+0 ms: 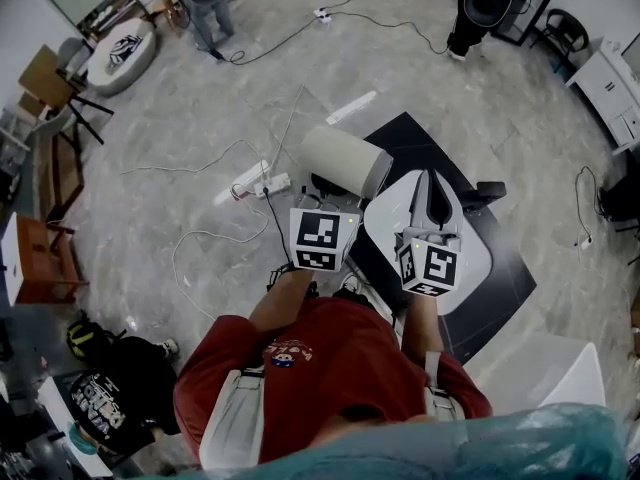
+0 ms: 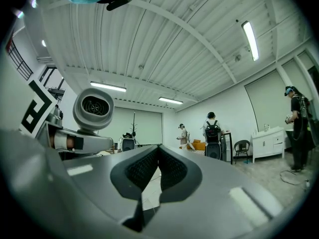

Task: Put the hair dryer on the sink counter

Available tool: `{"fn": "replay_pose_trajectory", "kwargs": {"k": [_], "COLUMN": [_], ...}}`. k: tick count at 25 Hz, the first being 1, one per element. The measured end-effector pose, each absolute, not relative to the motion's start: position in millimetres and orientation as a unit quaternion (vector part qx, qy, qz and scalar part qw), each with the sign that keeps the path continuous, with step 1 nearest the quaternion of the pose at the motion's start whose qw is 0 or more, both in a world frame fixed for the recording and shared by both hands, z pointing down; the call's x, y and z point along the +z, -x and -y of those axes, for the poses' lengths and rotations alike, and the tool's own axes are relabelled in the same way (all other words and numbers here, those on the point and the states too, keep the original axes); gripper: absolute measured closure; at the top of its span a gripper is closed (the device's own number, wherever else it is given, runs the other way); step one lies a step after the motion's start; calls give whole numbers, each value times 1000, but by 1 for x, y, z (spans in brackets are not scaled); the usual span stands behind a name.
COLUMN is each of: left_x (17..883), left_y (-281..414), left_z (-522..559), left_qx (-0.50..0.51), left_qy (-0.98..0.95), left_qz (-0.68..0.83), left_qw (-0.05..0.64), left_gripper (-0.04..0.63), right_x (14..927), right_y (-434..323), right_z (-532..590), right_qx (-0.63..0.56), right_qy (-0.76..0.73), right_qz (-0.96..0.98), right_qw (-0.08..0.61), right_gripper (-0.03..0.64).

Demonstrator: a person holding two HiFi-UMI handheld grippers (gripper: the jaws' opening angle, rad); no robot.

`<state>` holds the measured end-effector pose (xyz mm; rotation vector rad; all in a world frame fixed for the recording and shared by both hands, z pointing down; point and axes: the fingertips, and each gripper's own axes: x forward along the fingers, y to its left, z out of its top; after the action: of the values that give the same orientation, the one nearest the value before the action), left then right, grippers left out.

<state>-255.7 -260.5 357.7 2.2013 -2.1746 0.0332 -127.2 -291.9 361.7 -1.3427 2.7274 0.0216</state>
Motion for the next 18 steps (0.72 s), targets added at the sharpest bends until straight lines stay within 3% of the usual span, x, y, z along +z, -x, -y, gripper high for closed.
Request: {"fn": "replay_pose_trajectory", "kwargs": {"k": [18], "left_x": [381], "left_y": [205], "left_z": [393], "left_qx": [37], "left_qy": [-801], "left_qz": [596], "left_qw": [41], "left_gripper": [410], "right_x": [385], "right_y": [60], "right_z": [380], "right_qx": [-4], "right_qy": [574], "right_qz": [-818], "right_qw": [34], "right_gripper": [615]}}
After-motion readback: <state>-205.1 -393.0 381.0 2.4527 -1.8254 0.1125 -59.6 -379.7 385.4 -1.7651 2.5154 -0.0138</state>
